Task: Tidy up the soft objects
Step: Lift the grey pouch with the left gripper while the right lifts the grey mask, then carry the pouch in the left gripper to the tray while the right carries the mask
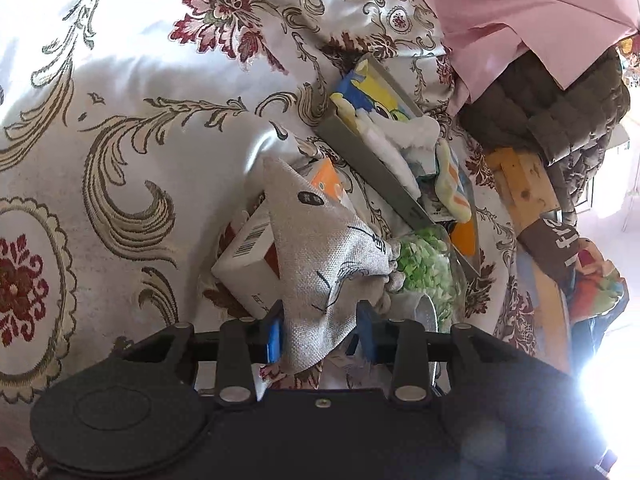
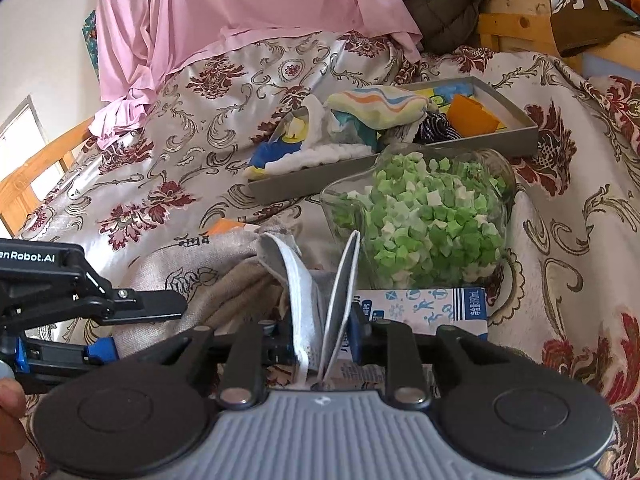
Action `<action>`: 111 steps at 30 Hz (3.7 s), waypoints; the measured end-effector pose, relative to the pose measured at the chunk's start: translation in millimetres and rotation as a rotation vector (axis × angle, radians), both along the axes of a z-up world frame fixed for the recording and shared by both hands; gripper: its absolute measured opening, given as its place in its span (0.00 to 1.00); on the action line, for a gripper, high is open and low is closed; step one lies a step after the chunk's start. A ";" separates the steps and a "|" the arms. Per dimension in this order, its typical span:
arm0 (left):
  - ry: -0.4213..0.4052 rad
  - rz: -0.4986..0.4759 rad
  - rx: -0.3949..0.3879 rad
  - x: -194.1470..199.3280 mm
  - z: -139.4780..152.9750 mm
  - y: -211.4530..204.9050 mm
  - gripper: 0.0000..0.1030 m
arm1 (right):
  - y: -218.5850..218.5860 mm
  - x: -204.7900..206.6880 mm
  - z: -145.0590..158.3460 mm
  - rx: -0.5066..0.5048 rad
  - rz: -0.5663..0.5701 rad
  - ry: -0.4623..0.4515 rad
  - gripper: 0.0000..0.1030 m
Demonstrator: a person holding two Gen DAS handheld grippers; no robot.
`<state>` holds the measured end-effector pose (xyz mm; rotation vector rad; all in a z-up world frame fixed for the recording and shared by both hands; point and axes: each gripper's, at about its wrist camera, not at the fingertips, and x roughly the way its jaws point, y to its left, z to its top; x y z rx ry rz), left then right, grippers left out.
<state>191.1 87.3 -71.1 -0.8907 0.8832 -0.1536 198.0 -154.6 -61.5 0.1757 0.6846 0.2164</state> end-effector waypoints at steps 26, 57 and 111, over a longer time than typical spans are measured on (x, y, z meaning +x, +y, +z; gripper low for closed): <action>-0.304 -0.100 0.479 -18.7 44.4 -37.2 0.05 | -7.8 -17.9 16.6 0.077 0.036 -0.029 0.15; -0.604 -0.045 0.794 -49.2 72.4 -68.6 0.04 | -21.1 -32.2 37.4 0.096 -0.032 -0.188 0.14; -0.826 -0.090 0.697 204.8 118.7 -142.3 0.04 | -116.9 225.0 56.5 0.061 -0.212 -0.248 0.14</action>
